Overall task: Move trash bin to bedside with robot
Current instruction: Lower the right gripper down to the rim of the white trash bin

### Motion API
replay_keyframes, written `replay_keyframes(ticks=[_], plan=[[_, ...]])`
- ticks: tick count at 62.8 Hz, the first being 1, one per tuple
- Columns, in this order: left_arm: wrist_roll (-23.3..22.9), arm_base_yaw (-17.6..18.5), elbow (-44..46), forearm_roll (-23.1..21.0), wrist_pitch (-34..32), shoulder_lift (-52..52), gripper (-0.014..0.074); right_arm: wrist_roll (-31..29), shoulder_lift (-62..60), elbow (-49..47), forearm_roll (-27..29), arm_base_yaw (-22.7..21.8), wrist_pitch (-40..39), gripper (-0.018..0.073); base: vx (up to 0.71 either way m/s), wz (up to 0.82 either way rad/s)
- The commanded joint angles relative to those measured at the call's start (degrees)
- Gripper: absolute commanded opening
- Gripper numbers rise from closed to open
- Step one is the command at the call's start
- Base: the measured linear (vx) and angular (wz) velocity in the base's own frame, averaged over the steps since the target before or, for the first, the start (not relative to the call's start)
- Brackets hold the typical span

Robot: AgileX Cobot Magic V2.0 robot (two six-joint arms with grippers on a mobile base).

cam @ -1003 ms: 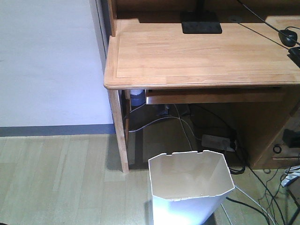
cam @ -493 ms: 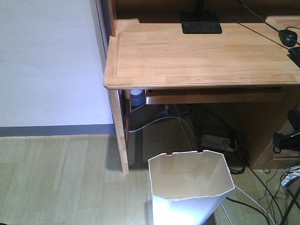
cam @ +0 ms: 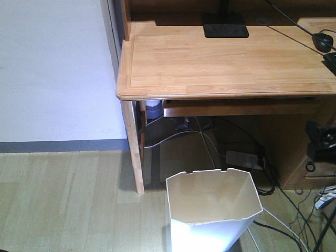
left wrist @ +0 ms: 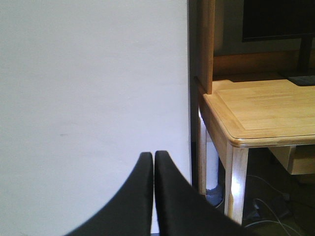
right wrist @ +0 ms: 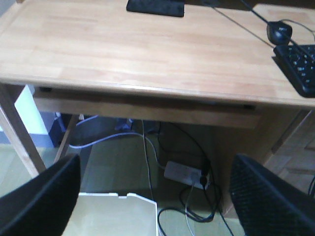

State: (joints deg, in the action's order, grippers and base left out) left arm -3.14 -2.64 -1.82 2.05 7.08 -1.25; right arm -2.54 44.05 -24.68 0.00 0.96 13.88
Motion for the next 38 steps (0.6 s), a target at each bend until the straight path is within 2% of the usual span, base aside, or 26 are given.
replay_keyframes(ticks=[1,26,38], plan=[[-0.25,0.01,1.38,-0.08,-4.18,-0.31,-0.0006,0.09,2.58,-5.50,0.00,-0.03,-3.40,0.0583,0.00,0.00],[-0.25,0.01,1.38,-0.08,-4.18,-0.31,-0.0006,0.09,23.66,-20.98,0.82,-0.03,7.02,0.0576,0.00,0.00],[-0.25,0.01,1.38,-0.08,-4.18,-0.31,-0.0006,-3.50,35.83,-24.66,0.64,-0.13,11.70,0.0564,0.00,0.00]])
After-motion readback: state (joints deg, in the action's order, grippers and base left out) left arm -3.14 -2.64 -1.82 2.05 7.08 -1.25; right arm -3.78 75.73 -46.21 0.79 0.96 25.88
